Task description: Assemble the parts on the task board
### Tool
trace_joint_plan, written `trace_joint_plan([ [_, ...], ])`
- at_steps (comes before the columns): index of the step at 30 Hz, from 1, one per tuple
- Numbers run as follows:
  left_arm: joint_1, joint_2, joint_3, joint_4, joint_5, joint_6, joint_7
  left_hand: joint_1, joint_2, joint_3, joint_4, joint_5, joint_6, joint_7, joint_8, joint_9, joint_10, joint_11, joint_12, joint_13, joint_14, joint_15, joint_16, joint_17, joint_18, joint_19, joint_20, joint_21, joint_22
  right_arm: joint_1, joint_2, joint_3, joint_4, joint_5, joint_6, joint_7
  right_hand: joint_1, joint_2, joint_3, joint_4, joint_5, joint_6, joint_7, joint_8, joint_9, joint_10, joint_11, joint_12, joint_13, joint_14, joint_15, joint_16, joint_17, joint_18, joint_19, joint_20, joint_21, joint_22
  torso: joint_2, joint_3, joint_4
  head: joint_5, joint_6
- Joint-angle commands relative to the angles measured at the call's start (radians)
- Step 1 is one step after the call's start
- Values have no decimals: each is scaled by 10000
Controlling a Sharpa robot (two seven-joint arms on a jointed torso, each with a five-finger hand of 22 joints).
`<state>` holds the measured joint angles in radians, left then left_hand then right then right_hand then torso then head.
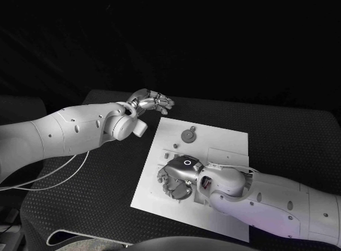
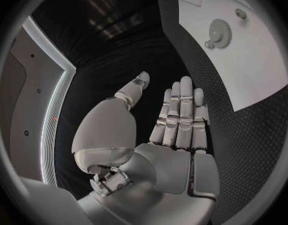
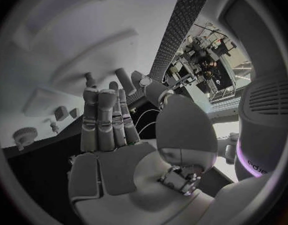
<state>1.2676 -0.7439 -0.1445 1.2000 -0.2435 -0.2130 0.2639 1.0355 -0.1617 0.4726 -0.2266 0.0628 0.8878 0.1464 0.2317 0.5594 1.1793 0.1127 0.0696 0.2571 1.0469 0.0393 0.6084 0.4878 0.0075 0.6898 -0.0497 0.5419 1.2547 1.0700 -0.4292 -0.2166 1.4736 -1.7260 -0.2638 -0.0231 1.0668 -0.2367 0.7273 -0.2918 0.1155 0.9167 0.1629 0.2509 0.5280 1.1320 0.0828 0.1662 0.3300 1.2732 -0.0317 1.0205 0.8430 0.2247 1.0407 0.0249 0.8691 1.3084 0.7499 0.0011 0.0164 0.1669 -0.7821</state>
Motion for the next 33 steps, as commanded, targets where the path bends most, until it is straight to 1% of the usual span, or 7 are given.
trace_joint_plan([
  [1, 14, 6, 8, 6, 49, 131, 44, -15, 85, -8, 55, 0, -47, 18, 39, -17, -6, 62, -7, -13, 37, 66, -40, 17, -75, 44, -12, -51, 12, -7, -28, 2, 15, 206, -142, 137, -69, -174, -284, 1, 155, -194, 73, -86, -54, -207, 69, -68, -78, -52, 83, 66, -4, 371, -86, 20, 4, 178, 4, 9, 10, -9, 5],
  [6, 14, -9, 8, -1, 49, 126, 42, -14, 81, -9, 55, -1, -51, 17, 38, -19, -8, 63, -7, -16, 37, 66, -45, 22, -75, 45, -12, -54, 14, -6, -81, 2, 14, 240, -264, 131, -10, -280, -891, 11, 451, -675, 269, -296, -197, -836, 276, -93, -331, -335, 288, 215, 26, 371, -306, 109, -26, 173, 3, 7, 6, -13, -6],
  [17, 14, -39, 7, -13, 49, 124, 51, -8, 79, -8, 55, -1, -54, 15, 39, -22, -9, 63, -7, -20, 39, 66, -52, 33, -75, 46, -13, -59, 19, 184, -634, 20, 415, 1012, -795, 341, 66, -332, -1063, 28, 509, -735, 292, -264, -241, -1034, 324, 168, -481, -491, 329, 372, -25, 371, -399, 176, 5, 172, -5, 2, 1, -75, 41],
  [22, 14, -60, 7, -40, 49, 111, 69, -7, 78, -8, 56, -2, -54, 14, 40, -23, -8, 62, -6, -22, 40, 66, -55, 37, -75, 47, -13, -62, 21, 524, -1292, 251, 777, 2598, -847, 803, -194, -300, -1296, 56, 377, -646, 222, -172, -241, -1081, 324, 367, -559, -504, 324, 494, -73, 371, -391, 194, 67, 177, -11, -2, -5, -192, 142],
  [24, 13, -82, 6, -39, 49, 97, 76, -7, 78, -8, 57, -2, -53, 13, 42, -23, -6, 61, -5, -22, 40, 66, -57, 39, -75, 47, -12, -63, 22, 663, -1605, 452, 927, 3462, -658, 917, -278, -174, -1381, 50, 379, -594, 169, -123, -237, -1013, 292, 508, -576, -510, 301, 549, -100, 371, -394, 185, 90, 176, -14, 2, -13, -249, 203],
  [27, 12, -49, 4, -119, 49, 126, 90, -8, 76, -9, 60, -2, -50, 13, 44, -24, 1, 58, 0, -22, 41, 66, -61, 45, -75, 47, -12, -66, 24, 969, -2199, 608, 1116, 5162, -16, 856, -460, 65, -1565, 35, 404, -440, 110, -14, -216, -598, 128, 912, -515, -537, 144, 599, -171, 371, -430, 180, 121, 177, -39, 5, -48, -383, 270],
  [33, 8, -7, -10, -198, 50, 112, 123, -12, 83, -21, 81, -2, -47, 14, 64, -37, 205, -9, 90, 3, 57, 65, -105, 113, -75, 46, -8, -102, 55, 1509, -3152, 639, 982, 6251, 1267, 60, -507, 489, -1727, 36, 278, -116, 2, 178, -155, 381, -252, 2004, -26, -529, -206, 622, -363, 371, -460, 165, 144, 150, -114, 8, -141, -735, 384],
])
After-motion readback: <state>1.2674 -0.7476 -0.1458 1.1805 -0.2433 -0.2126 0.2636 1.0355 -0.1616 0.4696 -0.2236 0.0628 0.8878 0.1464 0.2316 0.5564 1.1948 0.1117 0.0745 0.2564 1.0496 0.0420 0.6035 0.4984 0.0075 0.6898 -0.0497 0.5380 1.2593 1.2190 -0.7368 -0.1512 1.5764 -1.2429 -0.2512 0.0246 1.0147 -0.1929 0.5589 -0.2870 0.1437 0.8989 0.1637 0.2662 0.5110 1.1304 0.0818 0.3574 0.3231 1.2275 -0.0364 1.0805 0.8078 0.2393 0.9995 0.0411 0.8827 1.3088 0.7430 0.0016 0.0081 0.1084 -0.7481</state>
